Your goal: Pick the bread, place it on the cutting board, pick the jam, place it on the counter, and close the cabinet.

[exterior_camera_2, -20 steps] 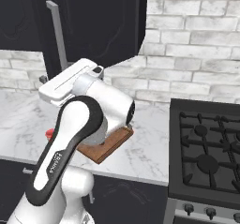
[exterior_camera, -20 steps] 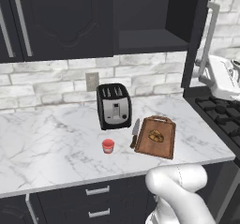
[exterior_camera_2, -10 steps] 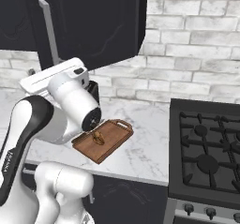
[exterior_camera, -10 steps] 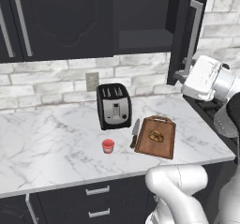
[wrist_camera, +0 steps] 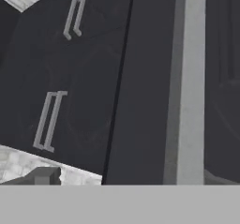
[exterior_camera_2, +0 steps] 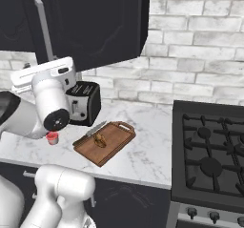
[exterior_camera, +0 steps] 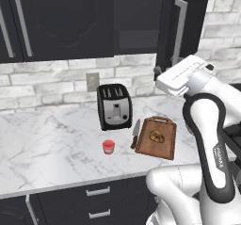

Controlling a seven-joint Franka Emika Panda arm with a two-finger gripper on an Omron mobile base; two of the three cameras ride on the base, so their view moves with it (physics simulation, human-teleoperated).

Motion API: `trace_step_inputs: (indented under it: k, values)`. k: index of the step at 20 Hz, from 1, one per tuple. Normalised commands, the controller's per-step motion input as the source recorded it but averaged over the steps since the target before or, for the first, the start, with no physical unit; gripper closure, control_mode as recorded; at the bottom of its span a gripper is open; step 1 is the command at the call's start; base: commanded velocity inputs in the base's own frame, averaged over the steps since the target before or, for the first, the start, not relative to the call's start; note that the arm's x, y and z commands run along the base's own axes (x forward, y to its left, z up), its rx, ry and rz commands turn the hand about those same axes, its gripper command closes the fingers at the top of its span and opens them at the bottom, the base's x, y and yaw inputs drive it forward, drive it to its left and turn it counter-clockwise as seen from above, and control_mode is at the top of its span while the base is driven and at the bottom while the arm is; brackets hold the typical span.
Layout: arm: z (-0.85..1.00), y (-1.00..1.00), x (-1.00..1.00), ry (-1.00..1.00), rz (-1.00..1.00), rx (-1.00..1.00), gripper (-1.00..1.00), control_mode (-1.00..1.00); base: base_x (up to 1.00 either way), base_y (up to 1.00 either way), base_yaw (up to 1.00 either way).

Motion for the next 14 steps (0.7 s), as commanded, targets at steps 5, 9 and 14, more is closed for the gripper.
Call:
trace_step_inputs:
  k: [5,9,14]
  values:
    - [0.04,0.3,0.34,0.0,-0.14,0.0,-1.0,-1.0,0.0,0.0,0.0]
    - [0.03,0.27,0.23,0.0,-0.12,0.0,-1.0,-1.0,0.0,0.0,0.0]
    - [0.0,0.28,0.29,0.0,-0.11,-0.01,-1.0,-1.0,0.0,0.0,0.0]
